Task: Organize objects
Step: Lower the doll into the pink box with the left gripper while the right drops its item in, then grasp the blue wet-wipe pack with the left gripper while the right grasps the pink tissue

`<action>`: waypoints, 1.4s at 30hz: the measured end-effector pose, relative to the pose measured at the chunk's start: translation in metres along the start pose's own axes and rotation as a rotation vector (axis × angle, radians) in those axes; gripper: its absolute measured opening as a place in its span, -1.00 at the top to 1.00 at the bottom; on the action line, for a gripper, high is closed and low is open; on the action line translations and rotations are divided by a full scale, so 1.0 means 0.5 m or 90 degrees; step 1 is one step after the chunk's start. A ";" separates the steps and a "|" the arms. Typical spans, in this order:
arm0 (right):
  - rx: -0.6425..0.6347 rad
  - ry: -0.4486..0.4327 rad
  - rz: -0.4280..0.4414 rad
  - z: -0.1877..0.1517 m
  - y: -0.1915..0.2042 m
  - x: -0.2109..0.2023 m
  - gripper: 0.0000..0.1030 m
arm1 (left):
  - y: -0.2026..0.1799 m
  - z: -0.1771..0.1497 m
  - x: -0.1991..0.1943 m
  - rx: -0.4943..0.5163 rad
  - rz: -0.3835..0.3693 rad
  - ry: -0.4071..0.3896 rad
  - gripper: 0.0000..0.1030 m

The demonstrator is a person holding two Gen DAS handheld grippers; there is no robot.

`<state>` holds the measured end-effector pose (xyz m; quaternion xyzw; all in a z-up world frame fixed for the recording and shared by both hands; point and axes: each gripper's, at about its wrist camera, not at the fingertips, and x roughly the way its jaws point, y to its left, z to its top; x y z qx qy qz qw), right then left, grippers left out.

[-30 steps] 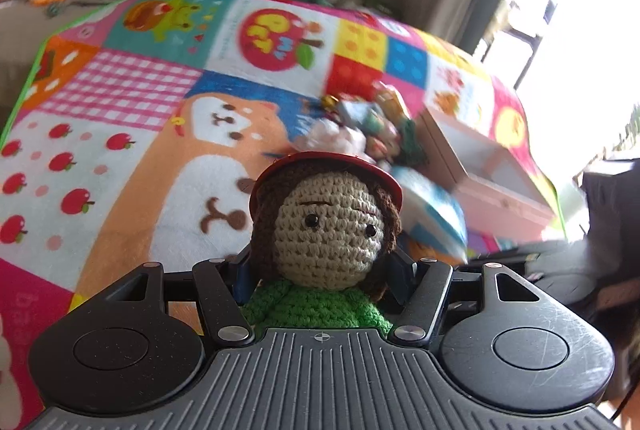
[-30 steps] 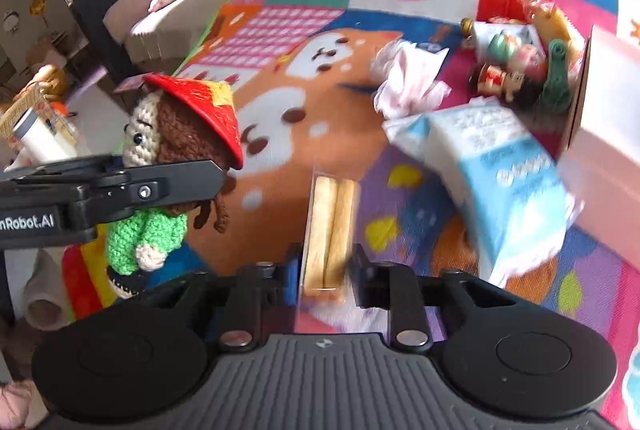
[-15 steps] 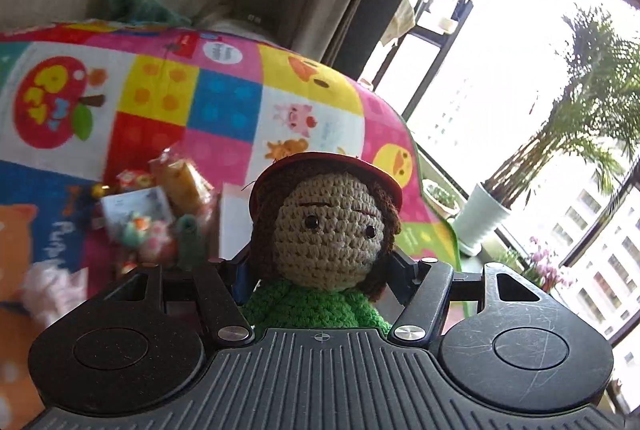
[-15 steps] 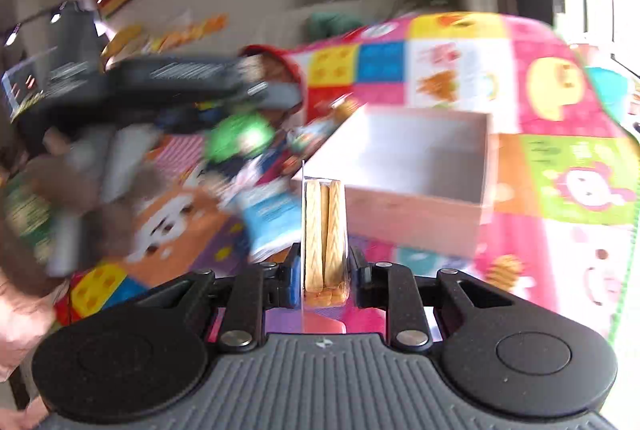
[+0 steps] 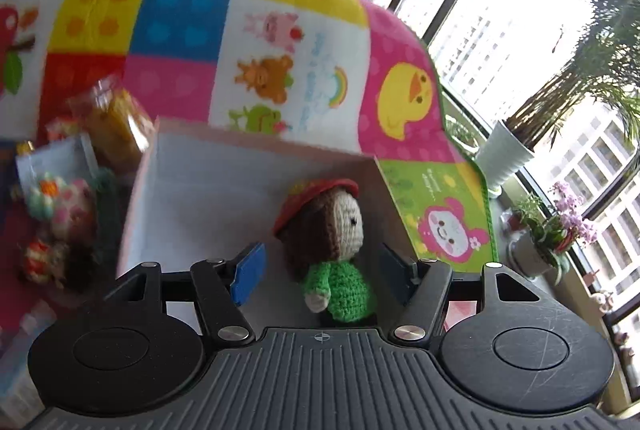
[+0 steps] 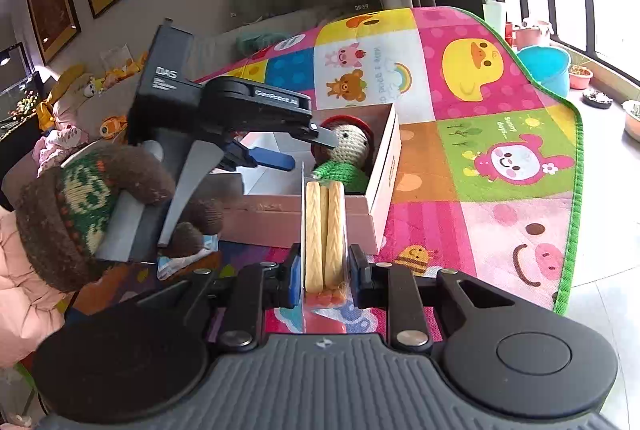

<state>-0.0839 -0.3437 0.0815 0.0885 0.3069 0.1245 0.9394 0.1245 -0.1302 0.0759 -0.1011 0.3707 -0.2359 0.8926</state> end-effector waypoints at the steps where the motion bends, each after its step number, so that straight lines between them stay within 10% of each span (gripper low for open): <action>1: -0.001 -0.005 0.000 0.007 0.005 0.006 0.57 | 0.003 0.003 -0.036 0.020 -0.001 -0.039 -0.31; 8: 0.020 -0.020 0.038 0.119 0.041 0.087 0.57 | 0.092 -0.029 -0.264 0.032 0.021 -0.202 -0.32; 13: 0.056 0.010 0.070 0.205 0.078 0.220 0.56 | 0.182 -0.083 -0.322 -0.005 0.083 -0.165 -0.32; 16: 0.055 0.008 0.039 0.219 0.097 0.277 0.15 | 0.247 -0.122 -0.337 -0.052 0.100 -0.128 -0.32; 25: -0.045 -0.010 0.022 0.125 0.135 0.201 -0.29 | 0.282 -0.195 -0.294 -0.268 -0.045 -0.010 -0.31; 32: -0.099 -0.015 0.011 0.005 0.144 0.115 -0.53 | 0.271 -0.166 -0.198 -0.307 0.009 -0.005 -0.31; 42: -0.039 0.033 0.006 -0.065 0.101 0.125 -0.57 | 0.224 -0.157 -0.137 -0.150 0.087 0.007 -0.33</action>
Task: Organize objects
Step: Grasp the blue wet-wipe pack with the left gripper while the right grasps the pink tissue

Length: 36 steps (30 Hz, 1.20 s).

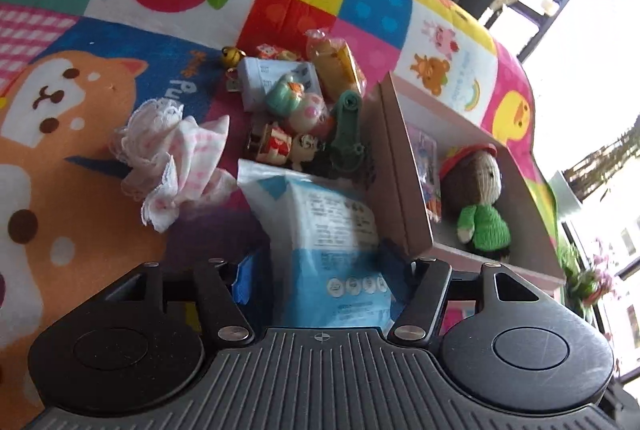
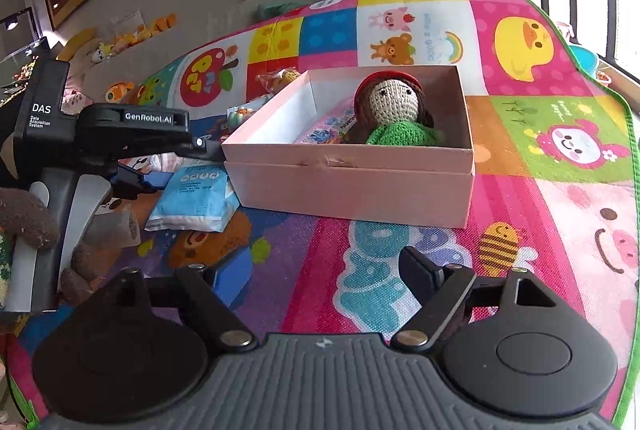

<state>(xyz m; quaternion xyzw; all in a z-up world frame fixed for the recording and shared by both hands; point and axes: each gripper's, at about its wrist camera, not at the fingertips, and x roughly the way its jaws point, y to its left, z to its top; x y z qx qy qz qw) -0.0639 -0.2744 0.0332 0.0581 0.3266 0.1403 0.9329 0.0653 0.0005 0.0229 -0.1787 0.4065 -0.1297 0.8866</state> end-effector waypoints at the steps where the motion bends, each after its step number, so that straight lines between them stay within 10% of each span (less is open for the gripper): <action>1: 0.001 0.001 0.001 0.001 -0.001 -0.001 -0.57 | 0.003 -0.008 -0.005 0.015 -0.010 -0.001 -0.33; 14: -0.123 -0.013 0.047 0.074 0.130 0.014 -0.58 | 0.092 -0.080 -0.206 0.223 0.106 -0.043 -0.17; 26: -0.101 0.128 0.148 0.231 0.319 0.298 -0.55 | 0.146 -0.075 -0.178 0.120 0.030 -0.071 -0.23; 31: -0.105 0.184 0.129 0.233 0.360 0.381 0.36 | 0.172 -0.078 -0.180 0.082 0.000 -0.070 -0.23; 36: -0.134 0.150 0.127 0.227 0.359 0.323 0.77 | 0.184 -0.083 -0.188 0.048 -0.016 -0.072 -0.18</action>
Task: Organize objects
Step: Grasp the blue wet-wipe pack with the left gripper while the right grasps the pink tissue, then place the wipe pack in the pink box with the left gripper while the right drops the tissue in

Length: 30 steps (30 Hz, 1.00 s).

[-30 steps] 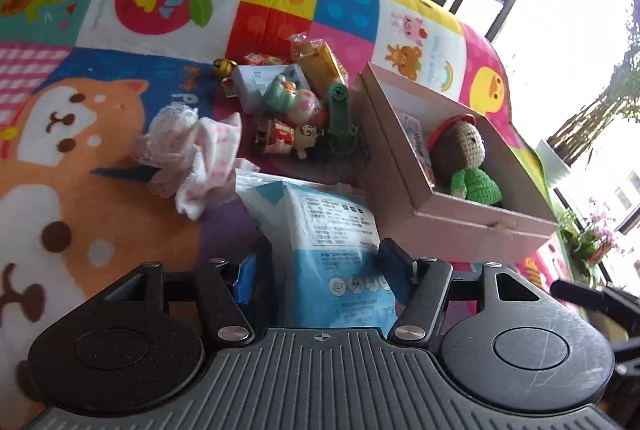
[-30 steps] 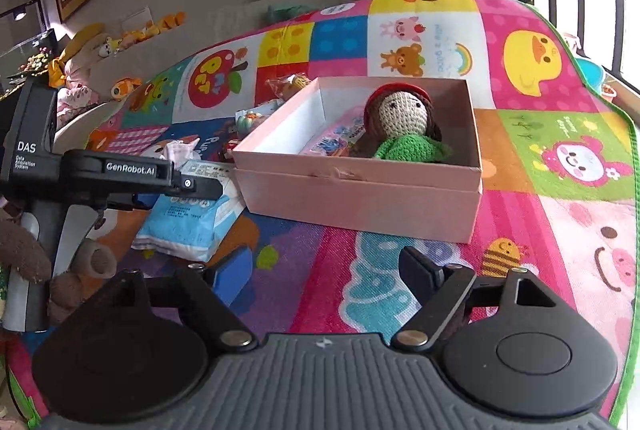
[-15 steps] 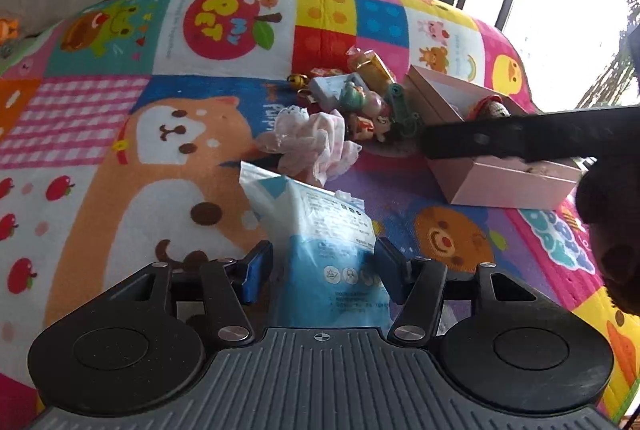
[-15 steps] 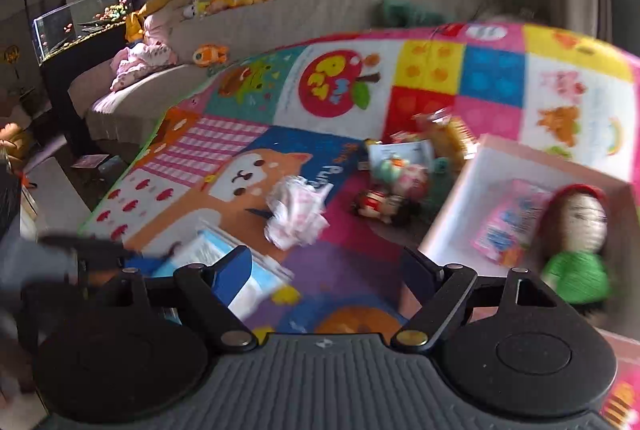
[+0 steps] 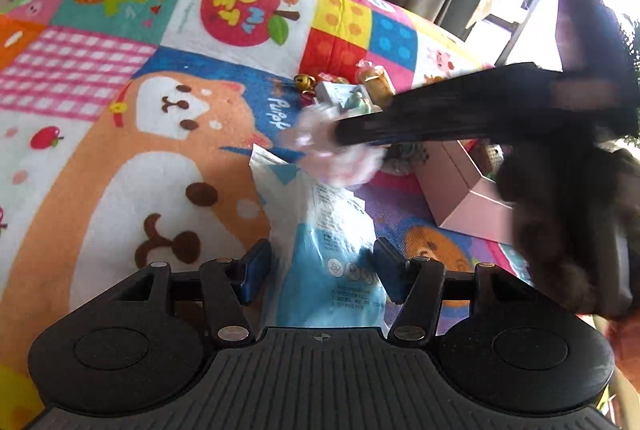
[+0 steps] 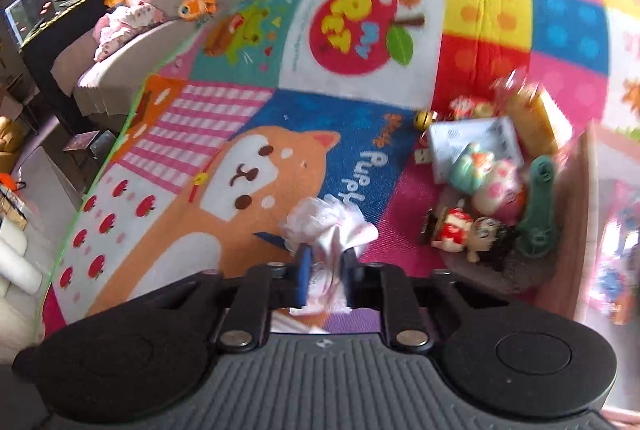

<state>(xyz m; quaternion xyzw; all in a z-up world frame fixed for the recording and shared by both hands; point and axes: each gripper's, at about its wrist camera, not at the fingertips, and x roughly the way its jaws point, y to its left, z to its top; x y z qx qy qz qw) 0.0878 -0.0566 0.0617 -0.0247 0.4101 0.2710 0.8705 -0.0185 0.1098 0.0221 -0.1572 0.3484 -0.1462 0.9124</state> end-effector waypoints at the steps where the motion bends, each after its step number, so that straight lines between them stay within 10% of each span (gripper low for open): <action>1: -0.008 -0.015 0.005 -0.007 0.000 -0.029 0.77 | -0.002 -0.001 -0.002 0.002 0.000 0.000 -0.17; 10: 0.018 -0.067 -0.022 -0.180 -0.073 -0.288 0.77 | -0.050 -0.023 -0.022 0.027 -0.023 0.032 -0.11; 22: 0.172 -0.117 -0.105 -0.391 -0.190 -0.414 0.77 | -0.284 0.047 -0.024 0.126 -0.158 0.009 -0.08; 30: 0.194 -0.174 -0.117 -0.431 -0.224 -0.439 0.77 | -0.392 0.180 0.184 0.145 -0.098 -0.061 -0.10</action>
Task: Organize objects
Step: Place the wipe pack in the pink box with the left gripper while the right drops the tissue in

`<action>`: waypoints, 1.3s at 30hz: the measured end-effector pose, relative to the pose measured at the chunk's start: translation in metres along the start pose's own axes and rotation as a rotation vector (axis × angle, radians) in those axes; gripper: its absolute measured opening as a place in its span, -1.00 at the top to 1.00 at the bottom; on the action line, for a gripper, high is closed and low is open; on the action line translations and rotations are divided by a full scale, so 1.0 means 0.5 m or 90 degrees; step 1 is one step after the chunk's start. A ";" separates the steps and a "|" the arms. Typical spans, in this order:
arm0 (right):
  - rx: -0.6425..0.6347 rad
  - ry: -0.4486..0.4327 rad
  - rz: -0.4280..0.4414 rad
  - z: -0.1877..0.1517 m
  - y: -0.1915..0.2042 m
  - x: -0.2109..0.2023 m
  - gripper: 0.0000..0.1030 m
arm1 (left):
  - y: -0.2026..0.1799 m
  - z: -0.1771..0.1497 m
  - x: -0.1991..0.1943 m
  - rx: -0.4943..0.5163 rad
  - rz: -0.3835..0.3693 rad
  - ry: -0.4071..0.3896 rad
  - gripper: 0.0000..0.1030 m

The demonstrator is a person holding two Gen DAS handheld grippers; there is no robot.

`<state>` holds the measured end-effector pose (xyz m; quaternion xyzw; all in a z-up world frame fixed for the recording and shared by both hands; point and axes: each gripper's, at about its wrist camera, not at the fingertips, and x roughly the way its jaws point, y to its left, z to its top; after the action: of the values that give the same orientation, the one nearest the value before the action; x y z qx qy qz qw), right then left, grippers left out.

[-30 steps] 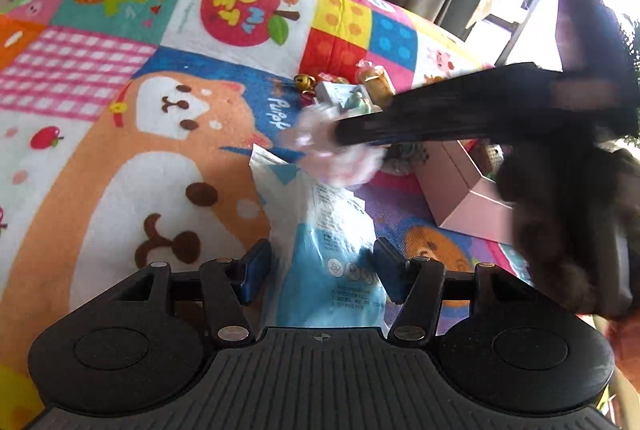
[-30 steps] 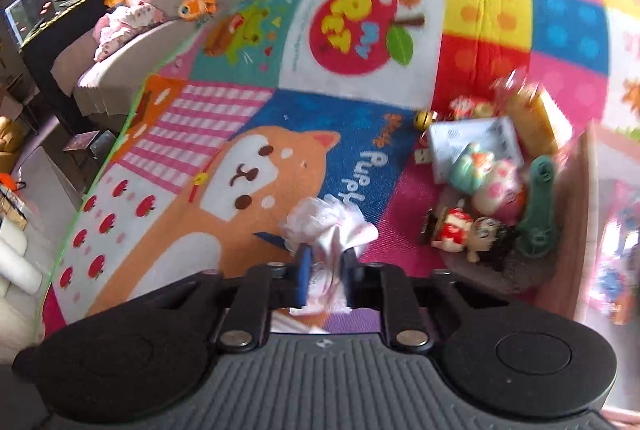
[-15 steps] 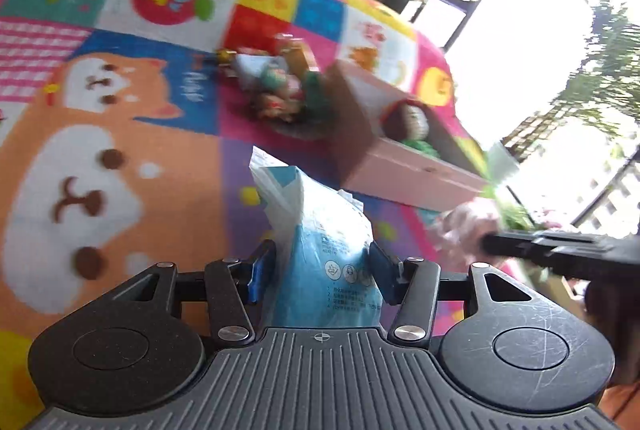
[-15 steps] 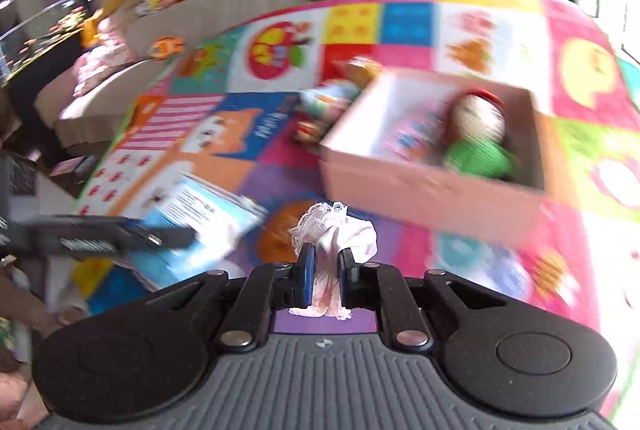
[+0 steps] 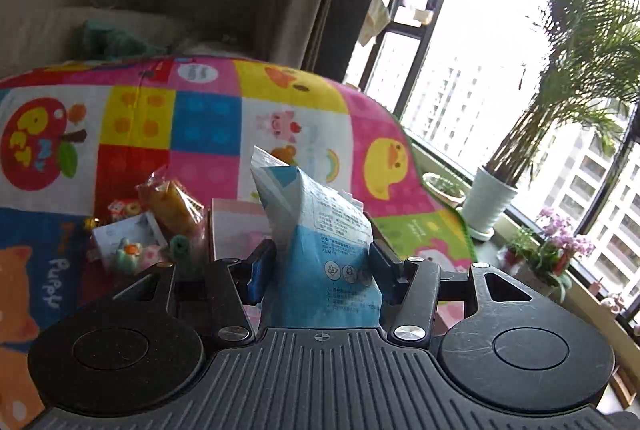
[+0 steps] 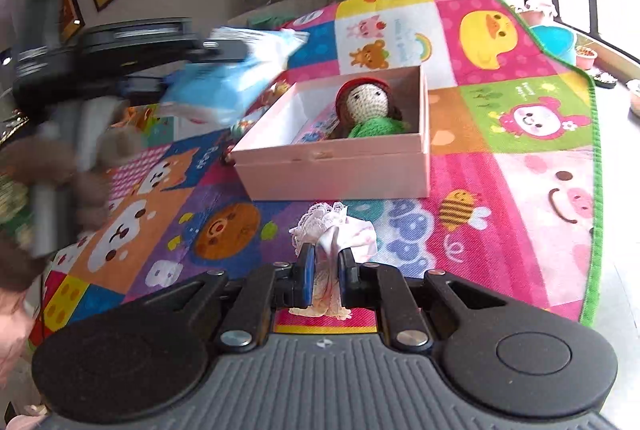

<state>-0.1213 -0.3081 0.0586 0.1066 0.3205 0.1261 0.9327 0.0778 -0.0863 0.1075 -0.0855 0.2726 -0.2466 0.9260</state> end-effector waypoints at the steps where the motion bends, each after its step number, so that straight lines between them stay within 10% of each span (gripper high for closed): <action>1: 0.005 -0.006 -0.001 -0.001 -0.006 -0.003 0.77 | 0.000 -0.004 0.033 0.000 0.004 0.018 -0.10; 10: 0.011 -0.009 -0.008 -0.013 -0.039 0.011 0.77 | 0.009 -0.071 0.114 0.051 0.050 0.136 -0.05; 17: 0.009 -0.019 0.013 0.016 -0.025 0.016 0.77 | 0.043 -0.051 -0.030 -0.008 0.034 0.045 -0.03; 24: -0.028 -0.089 0.022 0.184 -0.011 0.027 0.77 | 0.072 -0.106 -0.123 -0.026 0.005 0.045 -0.03; 39: 0.032 0.280 -0.030 0.258 -0.023 0.387 0.76 | 0.204 -0.190 -0.148 -0.102 0.035 0.078 -0.03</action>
<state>0.1085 -0.2757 0.0443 0.0925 0.5217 0.1167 0.8401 0.0137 0.0367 0.0324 -0.1367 0.3496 -0.2033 0.9043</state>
